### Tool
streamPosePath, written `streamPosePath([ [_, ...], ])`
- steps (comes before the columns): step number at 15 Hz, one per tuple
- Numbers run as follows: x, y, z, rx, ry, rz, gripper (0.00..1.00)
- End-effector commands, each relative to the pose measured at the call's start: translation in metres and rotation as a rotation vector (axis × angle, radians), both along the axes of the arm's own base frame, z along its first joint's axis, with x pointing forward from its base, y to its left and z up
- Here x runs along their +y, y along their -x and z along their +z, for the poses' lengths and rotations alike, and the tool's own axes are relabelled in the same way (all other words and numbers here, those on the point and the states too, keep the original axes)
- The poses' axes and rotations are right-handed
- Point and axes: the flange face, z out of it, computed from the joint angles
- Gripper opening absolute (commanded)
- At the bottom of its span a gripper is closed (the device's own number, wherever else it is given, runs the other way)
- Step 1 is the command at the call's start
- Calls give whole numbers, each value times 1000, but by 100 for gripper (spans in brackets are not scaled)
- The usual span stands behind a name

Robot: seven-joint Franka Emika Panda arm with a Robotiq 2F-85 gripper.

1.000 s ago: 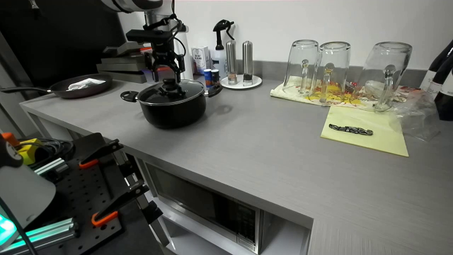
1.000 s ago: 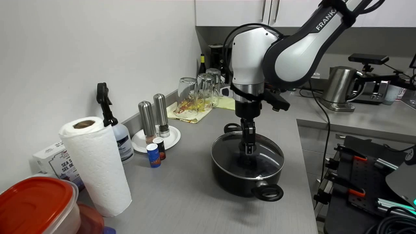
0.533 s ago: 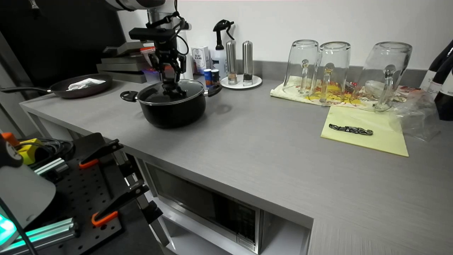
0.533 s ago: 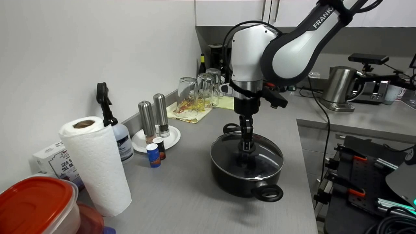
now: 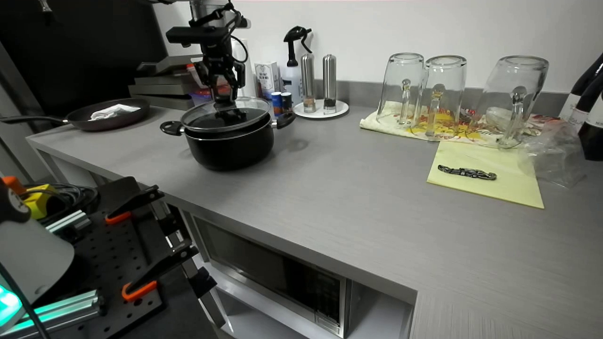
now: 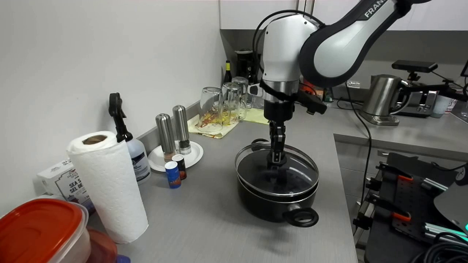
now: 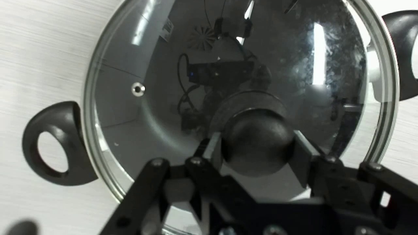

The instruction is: Remove the glass lid from the black pot.

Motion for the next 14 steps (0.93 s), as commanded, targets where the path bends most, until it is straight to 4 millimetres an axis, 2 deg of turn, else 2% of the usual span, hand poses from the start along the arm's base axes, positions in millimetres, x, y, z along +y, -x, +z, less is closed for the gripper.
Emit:
streamPosePath([
  [1,-15,16,46,-62,0,-51,26],
  [4,-46,18,64,-83,-8,-122,26],
  [6,-76,18,70,-85,-7,-187,26],
  [10,-157,15,69,-65,-8,-359,26],
  [14,-238,13,57,-33,-23,-536,26],
])
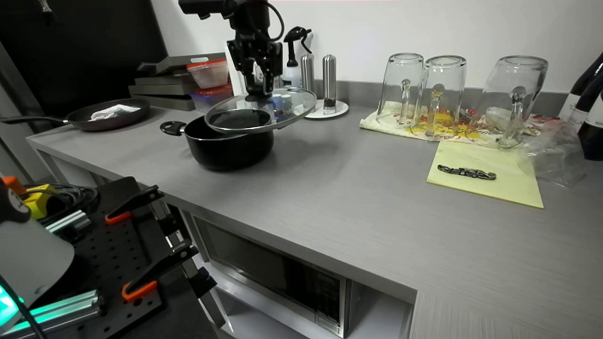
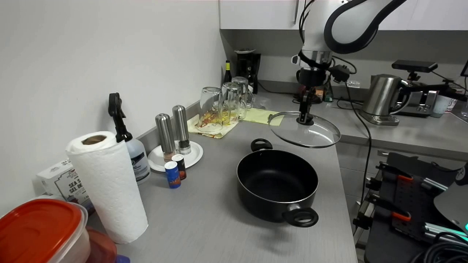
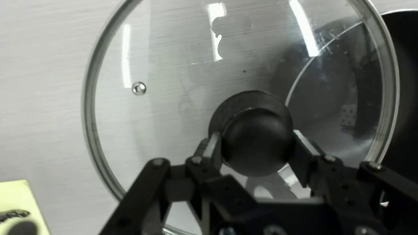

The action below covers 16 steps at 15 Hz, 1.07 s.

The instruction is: Remove the glass lid from the black pot.

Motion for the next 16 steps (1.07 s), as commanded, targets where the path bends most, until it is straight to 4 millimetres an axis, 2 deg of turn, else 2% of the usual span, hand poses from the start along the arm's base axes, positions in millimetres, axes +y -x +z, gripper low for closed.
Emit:
streamPosePath([
  [1,-58,5,1,8,-41,-150,26],
  [4,-98,6,-18,16,-60,-252,26],
  [7,-116,4,-47,21,-75,-320,26],
  [12,-103,-2,-110,19,-87,-357,26],
  [16,-87,-4,-149,7,-70,-347,26],
])
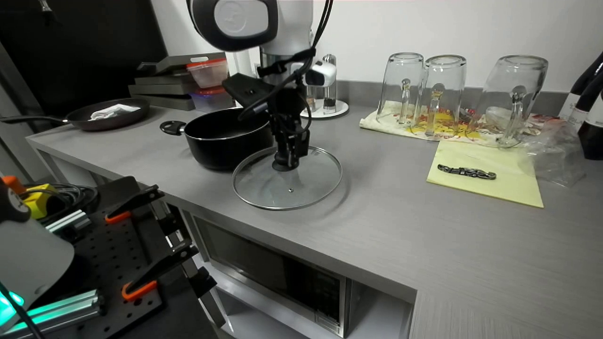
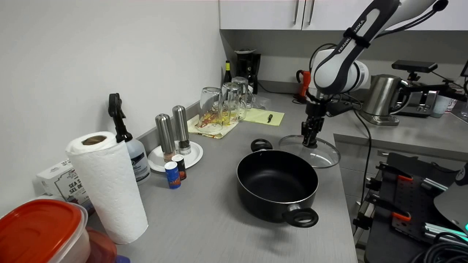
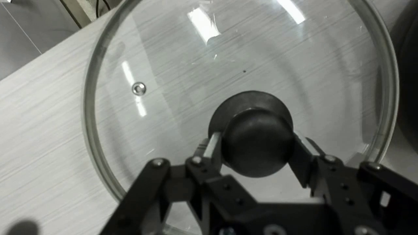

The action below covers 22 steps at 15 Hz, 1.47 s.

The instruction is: Remove the glass lid from the black pot.

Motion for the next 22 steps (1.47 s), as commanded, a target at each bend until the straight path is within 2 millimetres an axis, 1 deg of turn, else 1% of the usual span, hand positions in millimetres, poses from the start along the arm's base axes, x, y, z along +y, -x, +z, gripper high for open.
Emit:
streamPosePath([
  [1,12,-7,-23,-33,13,14,26],
  [5,17,-6,-43,-39,26,28,26],
  [9,20,-8,-44,-47,31,35,26],
  [10,20,-8,-44,-48,30,34,61],
  [11,20,-8,-43,-48,30,34,77],
  [14,23,-7,-36,-65,29,39,99],
  [16,27,-5,-28,-88,33,44,100],
  [21,42,10,7,-180,52,54,100],
  [22,33,-6,-13,-130,39,55,100],
])
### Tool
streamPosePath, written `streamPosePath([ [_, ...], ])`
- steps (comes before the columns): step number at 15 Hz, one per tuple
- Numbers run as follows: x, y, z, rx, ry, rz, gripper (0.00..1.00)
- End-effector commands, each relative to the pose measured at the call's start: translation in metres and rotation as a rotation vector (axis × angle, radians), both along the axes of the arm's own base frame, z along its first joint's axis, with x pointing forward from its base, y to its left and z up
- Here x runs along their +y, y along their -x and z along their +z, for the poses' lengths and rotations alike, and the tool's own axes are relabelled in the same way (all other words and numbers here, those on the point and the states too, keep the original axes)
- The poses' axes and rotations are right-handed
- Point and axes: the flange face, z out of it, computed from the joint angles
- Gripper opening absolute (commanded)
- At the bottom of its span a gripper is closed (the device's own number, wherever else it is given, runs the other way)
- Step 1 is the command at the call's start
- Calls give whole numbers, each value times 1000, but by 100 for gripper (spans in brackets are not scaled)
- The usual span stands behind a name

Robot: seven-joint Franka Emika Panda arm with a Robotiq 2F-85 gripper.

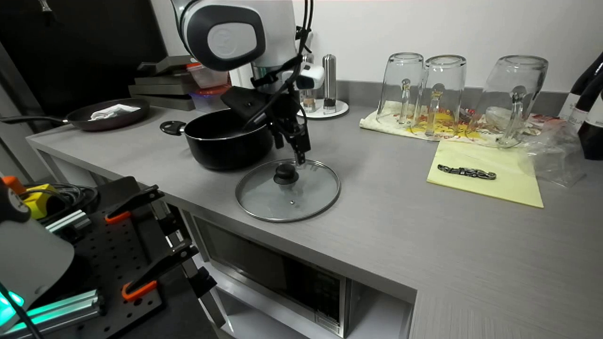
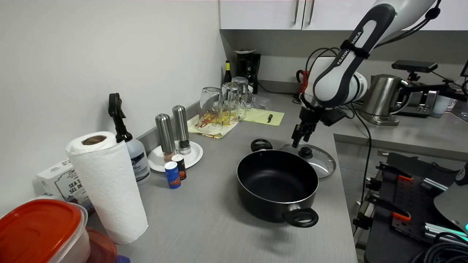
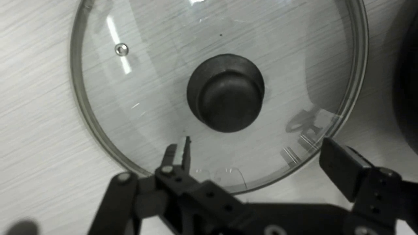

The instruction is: Remove the glass lid from the black pot.

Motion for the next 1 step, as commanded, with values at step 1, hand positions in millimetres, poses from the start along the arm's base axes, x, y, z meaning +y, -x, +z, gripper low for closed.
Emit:
streamPosePath([
  [1,3,2,7,-13,2,1,100],
])
